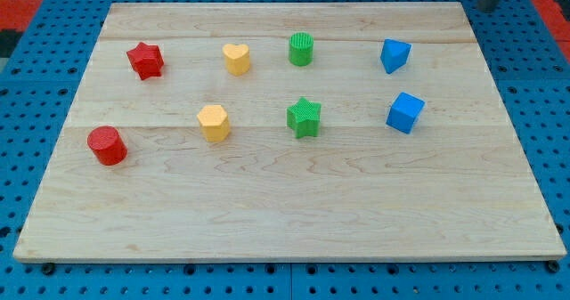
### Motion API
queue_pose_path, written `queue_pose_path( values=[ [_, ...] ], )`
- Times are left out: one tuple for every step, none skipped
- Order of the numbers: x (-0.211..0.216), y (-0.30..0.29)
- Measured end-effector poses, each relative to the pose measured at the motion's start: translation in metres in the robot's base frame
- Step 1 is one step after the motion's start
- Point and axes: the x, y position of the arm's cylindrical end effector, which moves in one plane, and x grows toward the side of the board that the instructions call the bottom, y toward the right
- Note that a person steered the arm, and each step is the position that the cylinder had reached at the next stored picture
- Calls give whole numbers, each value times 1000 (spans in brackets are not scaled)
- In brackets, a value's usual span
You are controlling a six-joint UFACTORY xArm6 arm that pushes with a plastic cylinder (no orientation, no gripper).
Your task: Move the green circle diagonally top left to the green star
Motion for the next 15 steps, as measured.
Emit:
queue_pose_path(
  values=[
    [17,-71],
    [3,-144],
    [-23,-219],
    [-22,-305],
    [-22,-295],
    [-19,-248],
    [6,-243],
    [40,-259],
    [58,-273],
    [73,-281],
    [83,-283],
    [117,-306],
    [140,-326],
    [141,-304],
    [148,-267]
  ],
)
